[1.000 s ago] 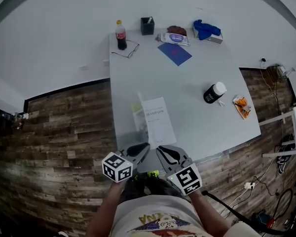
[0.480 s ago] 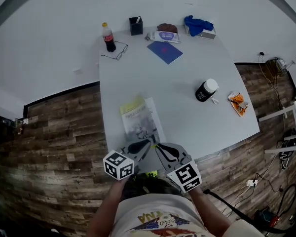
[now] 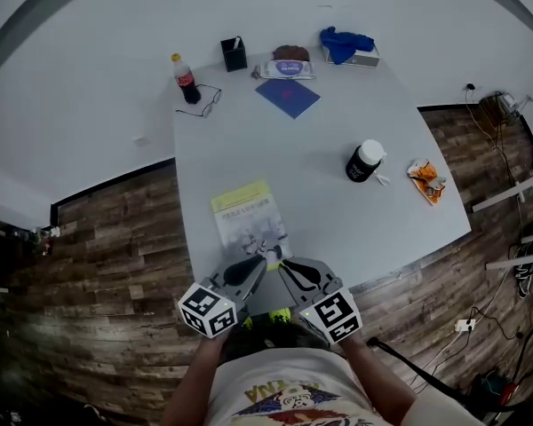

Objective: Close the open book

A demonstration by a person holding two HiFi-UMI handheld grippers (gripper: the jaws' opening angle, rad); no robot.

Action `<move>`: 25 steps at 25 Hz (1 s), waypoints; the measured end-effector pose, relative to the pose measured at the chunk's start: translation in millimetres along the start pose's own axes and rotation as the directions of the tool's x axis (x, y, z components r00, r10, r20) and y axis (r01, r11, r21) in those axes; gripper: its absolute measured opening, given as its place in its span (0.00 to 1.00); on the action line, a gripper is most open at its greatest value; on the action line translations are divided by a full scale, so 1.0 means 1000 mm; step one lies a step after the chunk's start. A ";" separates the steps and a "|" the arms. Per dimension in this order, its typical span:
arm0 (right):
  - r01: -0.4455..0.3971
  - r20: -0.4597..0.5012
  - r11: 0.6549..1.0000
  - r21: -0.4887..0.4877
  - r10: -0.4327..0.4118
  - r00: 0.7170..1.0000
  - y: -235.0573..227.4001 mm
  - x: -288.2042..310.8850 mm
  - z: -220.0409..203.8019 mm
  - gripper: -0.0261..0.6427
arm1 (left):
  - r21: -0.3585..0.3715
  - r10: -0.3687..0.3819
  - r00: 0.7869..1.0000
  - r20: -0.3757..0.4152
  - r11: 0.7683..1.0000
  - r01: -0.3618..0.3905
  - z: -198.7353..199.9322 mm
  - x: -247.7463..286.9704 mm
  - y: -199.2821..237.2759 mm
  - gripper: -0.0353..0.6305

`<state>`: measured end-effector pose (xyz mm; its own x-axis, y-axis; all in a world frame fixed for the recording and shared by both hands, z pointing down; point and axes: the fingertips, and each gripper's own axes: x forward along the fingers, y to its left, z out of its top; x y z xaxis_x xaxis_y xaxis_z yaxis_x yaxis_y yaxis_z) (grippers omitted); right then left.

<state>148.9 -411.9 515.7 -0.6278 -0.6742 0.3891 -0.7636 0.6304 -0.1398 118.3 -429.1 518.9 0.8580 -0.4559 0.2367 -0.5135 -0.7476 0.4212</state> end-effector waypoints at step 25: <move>-0.201 0.049 0.980 -0.004 0.201 0.978 0.041 0.013 0.049 0.08 | 0.152 0.271 0.906 0.324 0.931 -0.333 0.078 -0.105 -0.025 0.11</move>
<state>101.6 -413.6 471.0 -0.7752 -0.5516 0.3079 -0.6210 0.7547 -0.2115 39.8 -400.3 415.3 0.6336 -0.7724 0.0448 -0.7656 -0.6175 0.1805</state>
